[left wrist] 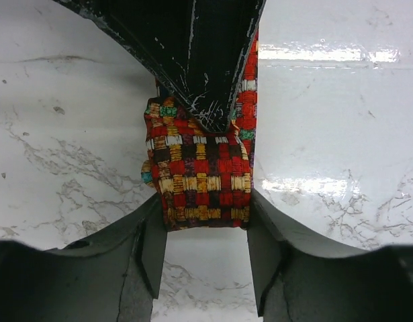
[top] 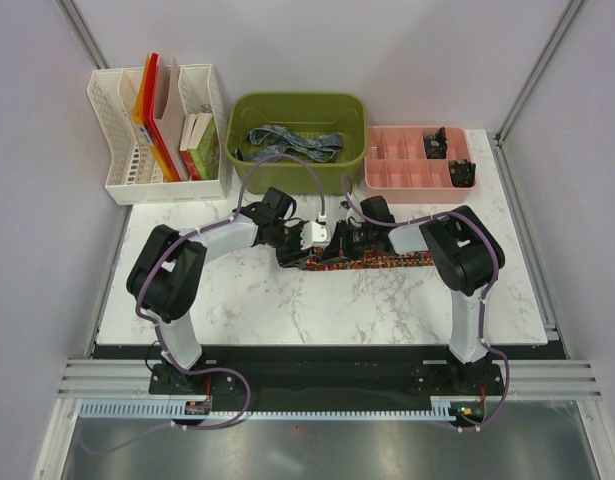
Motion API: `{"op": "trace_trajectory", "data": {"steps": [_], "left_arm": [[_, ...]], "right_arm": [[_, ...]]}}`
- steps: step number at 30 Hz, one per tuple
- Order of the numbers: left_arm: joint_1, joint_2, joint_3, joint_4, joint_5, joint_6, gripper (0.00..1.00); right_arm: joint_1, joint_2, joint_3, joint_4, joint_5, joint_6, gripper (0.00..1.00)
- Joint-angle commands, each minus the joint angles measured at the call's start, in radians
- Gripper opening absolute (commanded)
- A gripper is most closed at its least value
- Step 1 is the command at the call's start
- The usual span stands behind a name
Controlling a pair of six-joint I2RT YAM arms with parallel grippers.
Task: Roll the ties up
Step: Roll the tie at the center of the board.
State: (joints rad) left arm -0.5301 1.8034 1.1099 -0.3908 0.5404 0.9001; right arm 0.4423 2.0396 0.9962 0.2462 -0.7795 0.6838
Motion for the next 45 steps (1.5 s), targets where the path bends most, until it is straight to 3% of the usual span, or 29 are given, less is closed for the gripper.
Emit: {"op": "trace_trajectory", "data": {"steps": [1,5,17,21,27,36,45], "left_arm": [[-0.002,-0.035,0.013,-0.013,0.027,0.059,0.45],[-0.01,-0.067,0.045,-0.029,0.062,0.025,0.38],[-0.09,0.057,0.2,-0.051,0.096,-0.081,0.35],[-0.116,0.091,0.208,-0.056,0.058,-0.086,0.34],[-0.113,0.093,0.148,-0.164,0.001,0.02,0.22],[-0.085,0.1,0.1,-0.229,-0.043,0.094,0.15],[-0.065,0.103,0.102,-0.249,-0.056,0.125,0.14]], "right_arm": [[0.003,0.024,-0.007,-0.093,0.075,-0.059,0.0],[0.013,0.036,-0.01,-0.076,0.072,-0.055,0.0],[0.041,0.042,-0.017,0.004,0.046,0.031,0.03],[0.042,0.045,-0.022,0.045,0.028,0.057,0.12],[0.024,-0.007,0.01,-0.062,0.016,-0.05,0.21],[0.0,-0.051,0.059,-0.203,0.014,-0.122,0.4],[-0.034,-0.09,0.068,-0.245,-0.001,-0.139,0.48]]}}
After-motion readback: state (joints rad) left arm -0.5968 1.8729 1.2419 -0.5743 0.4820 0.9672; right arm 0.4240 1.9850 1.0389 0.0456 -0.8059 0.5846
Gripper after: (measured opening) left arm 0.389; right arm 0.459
